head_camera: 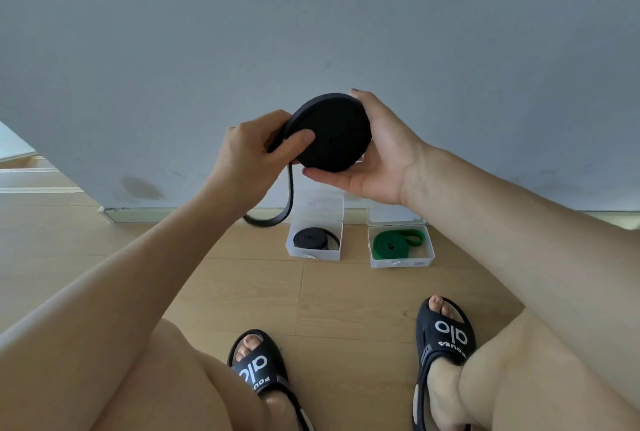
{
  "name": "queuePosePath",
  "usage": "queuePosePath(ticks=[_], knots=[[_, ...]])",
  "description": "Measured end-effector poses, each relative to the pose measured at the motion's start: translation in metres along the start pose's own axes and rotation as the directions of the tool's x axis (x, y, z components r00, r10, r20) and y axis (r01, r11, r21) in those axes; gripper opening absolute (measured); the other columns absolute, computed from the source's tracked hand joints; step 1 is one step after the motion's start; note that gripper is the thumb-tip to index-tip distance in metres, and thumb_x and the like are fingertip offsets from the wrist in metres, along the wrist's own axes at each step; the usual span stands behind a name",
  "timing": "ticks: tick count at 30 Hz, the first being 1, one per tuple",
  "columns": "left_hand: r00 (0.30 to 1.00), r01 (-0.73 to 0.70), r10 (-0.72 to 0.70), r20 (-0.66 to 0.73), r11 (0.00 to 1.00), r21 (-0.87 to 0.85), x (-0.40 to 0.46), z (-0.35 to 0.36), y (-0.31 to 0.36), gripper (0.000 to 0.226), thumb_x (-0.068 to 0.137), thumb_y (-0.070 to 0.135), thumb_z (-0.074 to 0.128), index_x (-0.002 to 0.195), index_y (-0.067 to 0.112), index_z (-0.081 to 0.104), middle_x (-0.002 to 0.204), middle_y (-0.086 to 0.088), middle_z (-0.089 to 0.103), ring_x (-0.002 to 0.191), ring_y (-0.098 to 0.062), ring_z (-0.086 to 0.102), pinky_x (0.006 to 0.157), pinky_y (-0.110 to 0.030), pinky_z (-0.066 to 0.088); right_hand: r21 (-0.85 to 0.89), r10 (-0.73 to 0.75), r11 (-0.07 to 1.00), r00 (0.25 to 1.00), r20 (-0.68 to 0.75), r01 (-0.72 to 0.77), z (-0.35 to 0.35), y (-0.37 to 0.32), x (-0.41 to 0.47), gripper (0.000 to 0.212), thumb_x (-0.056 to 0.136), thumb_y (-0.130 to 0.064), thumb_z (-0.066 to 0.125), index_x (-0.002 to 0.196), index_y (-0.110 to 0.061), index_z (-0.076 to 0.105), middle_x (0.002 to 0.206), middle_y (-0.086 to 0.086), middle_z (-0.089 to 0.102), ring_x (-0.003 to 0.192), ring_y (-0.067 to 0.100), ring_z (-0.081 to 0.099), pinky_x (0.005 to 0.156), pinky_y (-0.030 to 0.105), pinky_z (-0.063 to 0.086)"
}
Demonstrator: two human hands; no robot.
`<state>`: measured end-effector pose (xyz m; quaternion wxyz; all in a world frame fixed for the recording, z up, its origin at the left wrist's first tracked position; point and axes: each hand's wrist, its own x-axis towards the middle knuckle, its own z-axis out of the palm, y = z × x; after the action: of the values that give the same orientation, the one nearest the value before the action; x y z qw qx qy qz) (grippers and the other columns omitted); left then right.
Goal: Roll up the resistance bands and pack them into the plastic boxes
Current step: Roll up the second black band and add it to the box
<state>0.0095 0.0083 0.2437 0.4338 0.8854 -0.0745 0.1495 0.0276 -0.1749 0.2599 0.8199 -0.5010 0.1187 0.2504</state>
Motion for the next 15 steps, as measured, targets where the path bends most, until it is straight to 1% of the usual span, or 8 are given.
queuePosePath(ticks=[2, 4, 6, 8, 10, 12, 14, 15], knots=[[1.000, 0.014, -0.015, -0.025, 1.000, -0.010, 0.000, 0.001, -0.001, 0.032, 0.095, 0.030, 0.069, 0.077, 0.005, 0.060, 0.071, -0.024, 0.054, 0.075, -0.040, 0.062, 0.062, -0.042, 0.048, 0.006, 0.014, 1.000, 1.000, 0.025, -0.014, 0.000, 0.002, 0.001, 0.048, 0.098, -0.055, 0.058, 0.120, -0.014, 0.070, 0.106, 0.022, 0.077, 0.101, 0.042, 0.075, 0.090, 0.059, 0.059], [0.999, -0.001, 0.001, -0.037, 1.000, 0.000, -0.001, 0.000, 0.001, 0.035, 0.095, 0.027, 0.070, 0.073, 0.003, 0.058, 0.065, -0.021, 0.052, 0.071, -0.034, 0.066, 0.058, -0.029, 0.043, -0.028, 0.040, 0.999, 0.999, 0.033, -0.039, -0.001, 0.004, 0.004, 0.053, 0.097, -0.061, 0.055, 0.124, -0.017, 0.068, 0.113, 0.023, 0.075, 0.104, 0.046, 0.073, 0.094, 0.062, 0.057], [0.999, -0.015, 0.015, -0.047, 1.000, 0.010, -0.002, -0.003, 0.002, 0.035, 0.096, 0.024, 0.070, 0.073, 0.000, 0.059, 0.062, -0.019, 0.056, 0.068, -0.020, 0.071, 0.056, -0.013, 0.043, -0.119, 0.065, 0.991, 0.998, -0.002, -0.065, -0.002, 0.004, 0.006, 0.059, 0.092, -0.071, 0.055, 0.130, -0.025, 0.063, 0.126, 0.020, 0.068, 0.112, 0.050, 0.067, 0.097, 0.064, 0.054], [0.998, -0.018, 0.021, -0.065, 0.999, 0.035, -0.002, -0.004, 0.003, 0.036, 0.095, 0.023, 0.070, 0.073, -0.002, 0.059, 0.062, -0.020, 0.056, 0.065, -0.016, 0.071, 0.053, -0.009, 0.040, -0.280, 0.006, 0.960, 0.999, -0.037, -0.016, -0.003, 0.002, 0.006, 0.056, 0.089, -0.077, 0.052, 0.125, -0.034, 0.063, 0.127, 0.013, 0.068, 0.117, 0.041, 0.065, 0.100, 0.059, 0.053], [0.998, -0.012, 0.016, -0.061, 0.998, 0.064, 0.000, -0.004, 0.004, 0.035, 0.095, 0.025, 0.070, 0.073, -0.001, 0.061, 0.062, -0.016, 0.060, 0.064, -0.015, 0.071, 0.053, -0.019, 0.047, -0.417, -0.105, 0.904, 0.994, -0.016, 0.089, -0.002, 0.000, 0.002, 0.053, 0.090, -0.078, 0.050, 0.116, -0.036, 0.067, 0.118, 0.005, 0.073, 0.113, 0.027, 0.069, 0.100, 0.049, 0.054], [0.999, 0.018, -0.016, -0.036, 0.998, 0.066, 0.001, -0.003, 0.004, 0.032, 0.095, 0.029, 0.069, 0.077, 0.003, 0.066, 0.066, -0.011, 0.069, 0.066, -0.017, 0.073, 0.065, -0.033, 0.058, -0.503, -0.214, 0.842, 0.976, 0.023, 0.197, 0.001, -0.001, 0.001, 0.053, 0.091, -0.071, 0.057, 0.119, -0.028, 0.068, 0.114, 0.001, 0.075, 0.107, 0.019, 0.071, 0.096, 0.043, 0.058], [0.997, 0.081, -0.081, -0.004, 0.996, -0.025, 0.000, -0.002, 0.003, 0.031, 0.097, 0.030, 0.067, 0.083, 0.002, 0.070, 0.074, -0.013, 0.073, 0.067, -0.015, 0.074, 0.072, -0.036, 0.062, -0.517, -0.308, 0.813, 0.951, 0.010, 0.269, 0.003, 0.003, 0.009, 0.049, 0.089, -0.056, 0.071, 0.119, -0.017, 0.065, 0.114, 0.004, 0.074, 0.104, 0.020, 0.073, 0.094, 0.046, 0.060], [0.995, 0.103, -0.102, 0.012, 0.992, -0.071, 0.000, 0.000, 0.003, 0.033, 0.097, 0.030, 0.067, 0.085, 0.000, 0.069, 0.075, -0.015, 0.072, 0.067, -0.014, 0.074, 0.071, -0.036, 0.063, -0.478, -0.329, 0.831, 0.944, -0.011, 0.284, 0.002, 0.006, 0.014, 0.047, 0.088, -0.047, 0.075, 0.118, -0.013, 0.065, 0.114, 0.007, 0.075, 0.104, 0.024, 0.073, 0.095, 0.048, 0.060]])
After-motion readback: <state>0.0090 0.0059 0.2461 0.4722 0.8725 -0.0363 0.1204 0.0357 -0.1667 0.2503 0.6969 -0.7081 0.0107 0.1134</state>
